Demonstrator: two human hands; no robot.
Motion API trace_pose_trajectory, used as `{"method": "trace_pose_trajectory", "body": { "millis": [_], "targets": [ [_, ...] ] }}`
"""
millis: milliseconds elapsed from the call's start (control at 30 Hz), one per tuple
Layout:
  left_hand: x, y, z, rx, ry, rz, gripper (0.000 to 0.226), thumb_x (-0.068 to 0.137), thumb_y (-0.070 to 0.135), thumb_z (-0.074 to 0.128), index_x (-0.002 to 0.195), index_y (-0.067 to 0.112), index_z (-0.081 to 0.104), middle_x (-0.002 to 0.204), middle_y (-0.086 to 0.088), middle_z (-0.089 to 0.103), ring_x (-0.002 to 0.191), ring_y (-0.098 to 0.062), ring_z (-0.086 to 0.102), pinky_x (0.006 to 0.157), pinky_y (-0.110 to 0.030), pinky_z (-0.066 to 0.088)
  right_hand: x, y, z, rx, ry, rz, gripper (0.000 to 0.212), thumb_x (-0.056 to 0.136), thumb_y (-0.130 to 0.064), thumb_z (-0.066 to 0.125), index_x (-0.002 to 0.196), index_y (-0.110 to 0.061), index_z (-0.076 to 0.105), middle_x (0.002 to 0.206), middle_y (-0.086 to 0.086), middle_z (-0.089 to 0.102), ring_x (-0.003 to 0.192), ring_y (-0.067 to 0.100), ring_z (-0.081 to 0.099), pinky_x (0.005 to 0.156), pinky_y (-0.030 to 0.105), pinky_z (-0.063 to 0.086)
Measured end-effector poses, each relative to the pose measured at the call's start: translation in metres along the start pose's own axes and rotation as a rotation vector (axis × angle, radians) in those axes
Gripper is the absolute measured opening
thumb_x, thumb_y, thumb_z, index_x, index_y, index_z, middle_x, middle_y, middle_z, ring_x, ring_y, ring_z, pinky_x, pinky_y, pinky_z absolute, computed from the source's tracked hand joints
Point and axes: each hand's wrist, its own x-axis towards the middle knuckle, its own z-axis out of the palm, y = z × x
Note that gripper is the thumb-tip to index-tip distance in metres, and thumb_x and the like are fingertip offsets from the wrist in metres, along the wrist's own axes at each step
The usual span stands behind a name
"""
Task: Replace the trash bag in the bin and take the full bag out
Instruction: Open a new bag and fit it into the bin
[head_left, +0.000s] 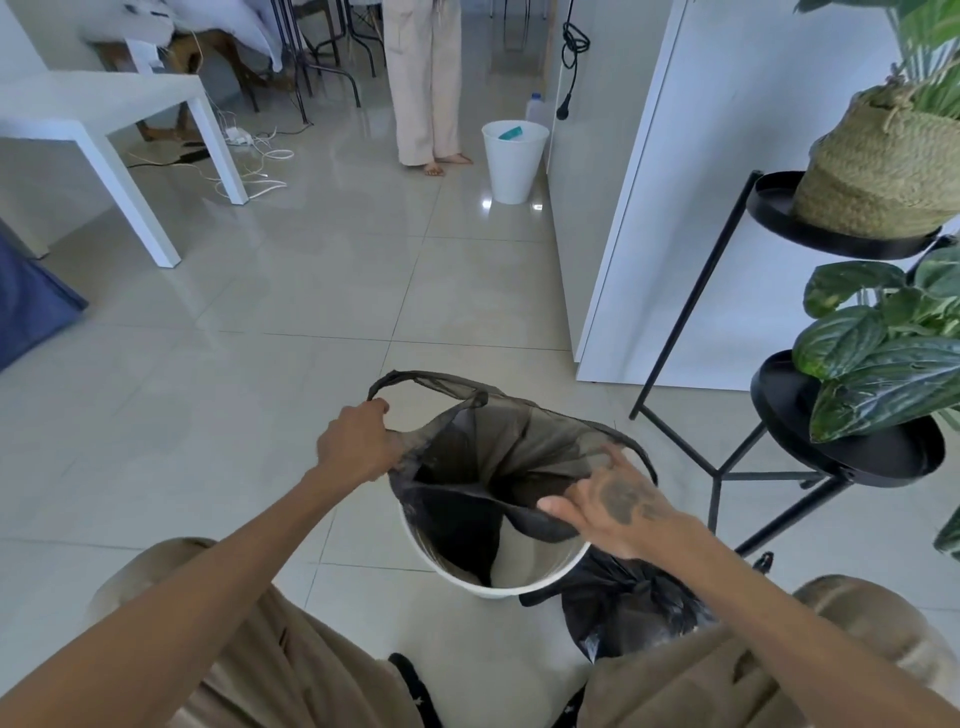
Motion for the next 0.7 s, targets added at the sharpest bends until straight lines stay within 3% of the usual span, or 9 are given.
{"method": "trace_pose_trajectory", "body": {
  "millis": [100, 167, 200, 233, 300, 400, 500, 600, 700],
  "targets": [
    [-0.004, -0.015, 0.000, 0.295, -0.046, 0.069, 0.058, 0.083, 0.022, 0.060, 0.140, 0.021, 0.049, 0.121, -0.011, 0.062, 0.103, -0.033, 0.064, 0.076, -0.033, 0.050, -0.028, 0.022, -0.021, -0.220, 0.425, 0.119, 0.064, 0.096, -0.069, 0.020, 0.085, -0.014, 0.051, 0.072, -0.009, 0.073, 0.081, -0.002, 0.068, 0.107, 0.023, 0.035],
    [-0.011, -0.020, 0.000, 0.384, -0.086, 0.119, 0.047, 0.089, 0.036, 0.058, 0.134, 0.021, 0.052, 0.115, -0.008, 0.064, 0.091, -0.030, 0.069, 0.071, -0.031, 0.051, -0.022, 0.042, -0.025, -0.069, 0.259, 0.149, 0.068, 0.104, -0.055, 0.020, 0.118, 0.002, 0.054, 0.113, 0.016, 0.073, 0.112, 0.007, 0.060, 0.111, 0.017, 0.025],
    [-0.015, -0.021, -0.001, 0.393, -0.105, 0.133, 0.046, 0.091, 0.048, 0.053, 0.127, 0.020, 0.052, 0.105, -0.006, 0.067, 0.076, -0.026, 0.072, 0.066, -0.030, 0.053, -0.011, 0.053, -0.022, -0.141, 0.052, 0.116, 0.069, 0.103, -0.057, 0.024, 0.127, 0.000, 0.054, 0.122, 0.017, 0.067, 0.123, 0.018, 0.053, 0.122, 0.032, 0.008],
    [-0.019, -0.022, -0.003, 0.387, -0.127, 0.138, 0.050, 0.092, 0.060, 0.047, 0.122, 0.021, 0.052, 0.092, -0.003, 0.068, 0.058, -0.022, 0.071, 0.061, -0.029, 0.055, 0.000, 0.060, -0.020, -0.223, 0.025, 0.118, 0.069, 0.097, -0.066, 0.027, 0.127, -0.011, 0.058, 0.115, 0.010, 0.069, 0.120, 0.023, 0.055, 0.121, 0.051, -0.008],
    [-0.027, -0.019, -0.008, 0.386, -0.183, 0.148, 0.063, 0.091, 0.073, 0.037, 0.126, 0.024, 0.050, 0.072, 0.001, 0.065, 0.042, -0.018, 0.066, 0.056, -0.027, 0.057, 0.016, 0.059, -0.031, -0.403, 0.048, 0.152, 0.058, 0.090, -0.071, 0.037, 0.121, -0.027, 0.060, 0.100, -0.004, 0.070, 0.115, 0.022, 0.057, 0.112, 0.062, -0.020],
    [-0.039, -0.006, -0.018, 0.383, -0.243, 0.187, 0.067, 0.091, 0.072, 0.042, 0.142, 0.028, 0.046, 0.068, 0.001, 0.069, 0.045, -0.017, 0.069, 0.058, -0.027, 0.059, 0.019, 0.053, -0.046, -0.275, 0.317, 0.048, 0.029, 0.095, -0.044, 0.053, 0.115, -0.026, 0.063, 0.098, -0.003, 0.071, 0.115, 0.022, 0.057, 0.120, 0.052, -0.008],
    [-0.049, 0.020, -0.032, 0.442, -0.199, 0.298, 0.063, 0.090, 0.067, 0.051, 0.143, 0.033, 0.049, 0.093, 0.001, 0.075, 0.057, -0.016, 0.073, 0.067, -0.027, 0.055, 0.022, 0.045, -0.056, -0.207, 0.522, 0.021, 0.018, 0.086, -0.027, 0.067, 0.101, -0.019, 0.070, 0.084, 0.001, 0.074, 0.098, 0.027, 0.064, 0.121, 0.050, 0.014],
    [-0.053, 0.046, -0.038, 0.555, -0.073, 0.431, 0.054, 0.090, 0.063, 0.056, 0.135, 0.034, 0.058, 0.126, -0.001, 0.065, 0.106, -0.024, 0.067, 0.084, -0.035, 0.050, 0.023, 0.039, -0.046, -0.089, 0.582, -0.047, 0.016, 0.074, -0.020, 0.079, 0.087, -0.013, 0.072, 0.076, 0.003, 0.071, 0.079, 0.030, 0.066, 0.101, 0.046, 0.045],
    [-0.050, 0.069, -0.025, 0.492, 0.073, 0.637, 0.032, 0.096, 0.048, 0.055, 0.115, 0.027, 0.069, 0.113, -0.003, 0.062, 0.110, -0.028, 0.059, 0.083, -0.037, 0.047, -0.001, 0.008, -0.062, -0.025, 0.657, -0.106, 0.015, 0.088, -0.019, 0.064, 0.099, -0.009, 0.067, 0.090, 0.007, 0.068, 0.090, 0.022, 0.067, 0.087, 0.030, 0.048]
  ]
}}
